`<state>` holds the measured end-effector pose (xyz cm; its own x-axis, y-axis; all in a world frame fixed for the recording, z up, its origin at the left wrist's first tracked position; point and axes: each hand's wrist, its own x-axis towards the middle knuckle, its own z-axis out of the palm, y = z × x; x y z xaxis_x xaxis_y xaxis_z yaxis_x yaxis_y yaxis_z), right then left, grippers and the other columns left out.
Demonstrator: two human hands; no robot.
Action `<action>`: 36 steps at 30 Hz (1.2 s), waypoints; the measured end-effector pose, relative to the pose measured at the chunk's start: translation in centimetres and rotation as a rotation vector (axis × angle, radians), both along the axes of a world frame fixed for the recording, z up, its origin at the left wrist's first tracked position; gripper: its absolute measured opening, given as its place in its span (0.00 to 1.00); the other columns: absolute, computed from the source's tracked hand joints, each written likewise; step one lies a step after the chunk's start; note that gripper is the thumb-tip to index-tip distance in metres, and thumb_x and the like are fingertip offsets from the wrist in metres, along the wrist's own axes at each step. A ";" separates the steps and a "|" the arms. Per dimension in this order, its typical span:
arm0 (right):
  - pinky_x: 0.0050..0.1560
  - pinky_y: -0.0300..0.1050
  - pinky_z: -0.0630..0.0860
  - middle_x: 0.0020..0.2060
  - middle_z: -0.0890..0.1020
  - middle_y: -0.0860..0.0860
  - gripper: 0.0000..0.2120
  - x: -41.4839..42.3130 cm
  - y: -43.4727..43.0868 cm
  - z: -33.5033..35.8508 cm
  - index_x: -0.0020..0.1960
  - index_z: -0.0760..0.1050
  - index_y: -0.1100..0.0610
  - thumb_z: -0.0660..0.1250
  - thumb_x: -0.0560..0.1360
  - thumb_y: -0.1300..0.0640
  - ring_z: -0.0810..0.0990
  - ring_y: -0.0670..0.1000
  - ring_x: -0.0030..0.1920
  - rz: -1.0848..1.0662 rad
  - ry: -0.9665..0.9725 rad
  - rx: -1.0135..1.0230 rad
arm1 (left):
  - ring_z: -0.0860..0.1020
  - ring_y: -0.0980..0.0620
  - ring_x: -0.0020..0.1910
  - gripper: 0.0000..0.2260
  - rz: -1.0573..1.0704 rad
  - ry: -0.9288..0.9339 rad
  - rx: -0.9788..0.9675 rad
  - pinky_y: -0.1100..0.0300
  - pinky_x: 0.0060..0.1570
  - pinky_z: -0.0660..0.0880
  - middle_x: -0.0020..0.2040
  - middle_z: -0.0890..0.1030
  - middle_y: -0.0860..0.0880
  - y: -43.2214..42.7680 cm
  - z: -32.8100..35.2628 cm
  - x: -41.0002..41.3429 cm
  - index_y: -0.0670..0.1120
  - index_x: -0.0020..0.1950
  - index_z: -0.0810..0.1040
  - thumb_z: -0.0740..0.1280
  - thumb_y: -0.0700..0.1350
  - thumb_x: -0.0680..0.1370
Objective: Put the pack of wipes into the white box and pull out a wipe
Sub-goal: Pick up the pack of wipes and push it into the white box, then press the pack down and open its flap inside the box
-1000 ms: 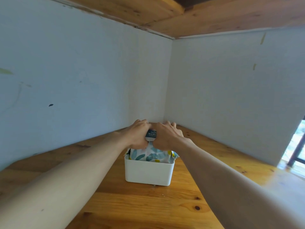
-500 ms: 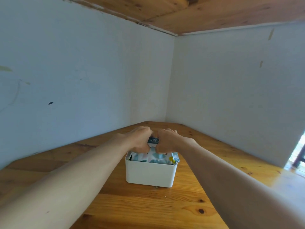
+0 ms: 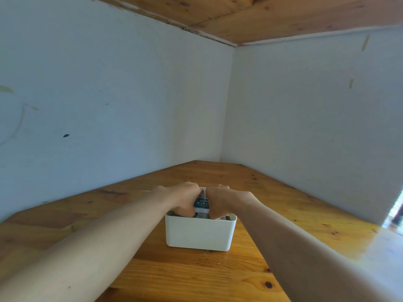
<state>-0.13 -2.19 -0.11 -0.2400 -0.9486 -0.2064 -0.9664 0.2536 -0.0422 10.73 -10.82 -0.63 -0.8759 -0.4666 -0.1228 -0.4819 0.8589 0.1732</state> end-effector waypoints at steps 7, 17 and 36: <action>0.54 0.46 0.75 0.55 0.81 0.52 0.23 -0.9 -0.1 0.5 0.63 0.71 0.53 0.72 0.70 0.56 0.78 0.51 0.53 0.050 -0.046 0.106 | 0.78 0.50 0.56 0.24 0.020 -0.080 0.093 0.52 0.55 0.79 0.58 0.80 0.50 -1.0 -0.3 -0.1 0.52 0.67 0.73 0.73 0.42 0.72; 0.48 0.42 0.68 0.55 0.79 0.53 0.20 -1.7 0.4 0.1 0.64 0.71 0.55 0.69 0.73 0.59 0.77 0.53 0.53 0.108 0.015 0.158 | 0.79 0.50 0.57 0.24 0.011 -0.085 0.150 0.57 0.51 0.78 0.63 0.80 0.49 0.1 -0.2 0.2 0.52 0.72 0.72 0.71 0.50 0.76; 0.44 0.39 0.70 0.52 0.79 0.52 0.13 -3.1 1.4 -1.5 0.60 0.74 0.52 0.66 0.76 0.54 0.78 0.51 0.50 0.208 0.062 0.059 | 0.79 0.50 0.55 0.17 -0.116 0.020 0.083 0.63 0.45 0.71 0.59 0.82 0.50 -0.1 -2.5 0.0 0.50 0.68 0.77 0.68 0.42 0.79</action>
<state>-3.26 -0.74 -1.57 -0.0546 -0.9657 -0.2537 -0.9984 0.0491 0.0280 10.76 -10.92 -3.14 -0.9259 -0.3513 -0.1388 -0.3762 0.8907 0.2550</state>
